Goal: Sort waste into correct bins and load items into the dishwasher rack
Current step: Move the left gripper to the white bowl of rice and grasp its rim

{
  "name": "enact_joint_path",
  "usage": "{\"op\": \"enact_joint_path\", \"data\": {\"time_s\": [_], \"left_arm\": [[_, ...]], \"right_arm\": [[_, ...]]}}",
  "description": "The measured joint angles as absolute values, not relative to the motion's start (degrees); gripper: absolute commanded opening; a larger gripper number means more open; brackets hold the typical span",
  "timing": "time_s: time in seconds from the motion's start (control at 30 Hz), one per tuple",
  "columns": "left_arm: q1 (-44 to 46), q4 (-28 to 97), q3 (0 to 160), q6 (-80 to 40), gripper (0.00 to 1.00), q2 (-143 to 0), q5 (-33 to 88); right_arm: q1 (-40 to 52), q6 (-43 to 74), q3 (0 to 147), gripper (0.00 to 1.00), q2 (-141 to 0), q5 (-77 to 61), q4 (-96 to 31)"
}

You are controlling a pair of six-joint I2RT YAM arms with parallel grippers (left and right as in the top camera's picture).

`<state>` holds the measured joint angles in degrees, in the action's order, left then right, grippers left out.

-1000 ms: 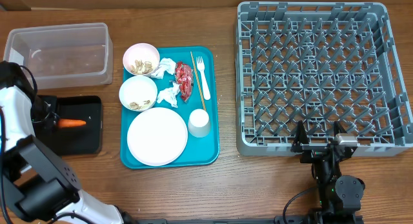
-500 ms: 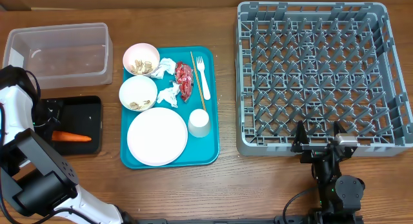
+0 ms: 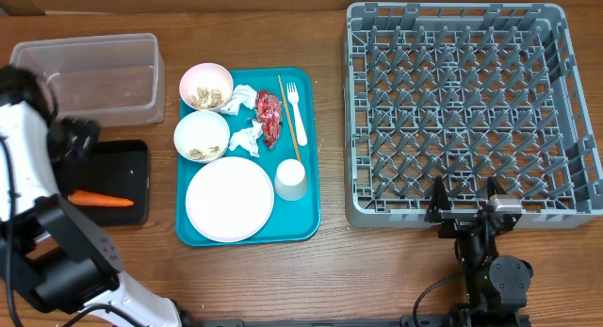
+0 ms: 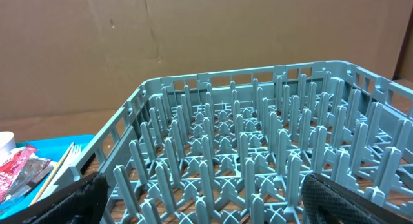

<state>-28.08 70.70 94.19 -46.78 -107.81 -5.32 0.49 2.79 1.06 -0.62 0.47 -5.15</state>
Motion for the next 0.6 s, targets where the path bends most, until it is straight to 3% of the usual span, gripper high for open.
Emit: {"op": "enact_joint_path", "data": {"time_s": [0.27,0.43,0.6], "left_arm": [[-10.22,65.3,94.98,-27.33,1.0,-106.52,2.26],[0.19,64.16,94.98,-23.64,1.0,-107.35,2.2],[5.08,62.37,94.98,-23.27,1.0,-110.98,1.87]], "right_arm": [[0.47,2.79,1.06,1.0,-0.62,0.47,-5.15],[0.49,2.79,1.06,1.0,-0.62,0.45,-5.15],[0.49,2.76,1.06,1.0,-0.62,0.47,-5.13]]}}
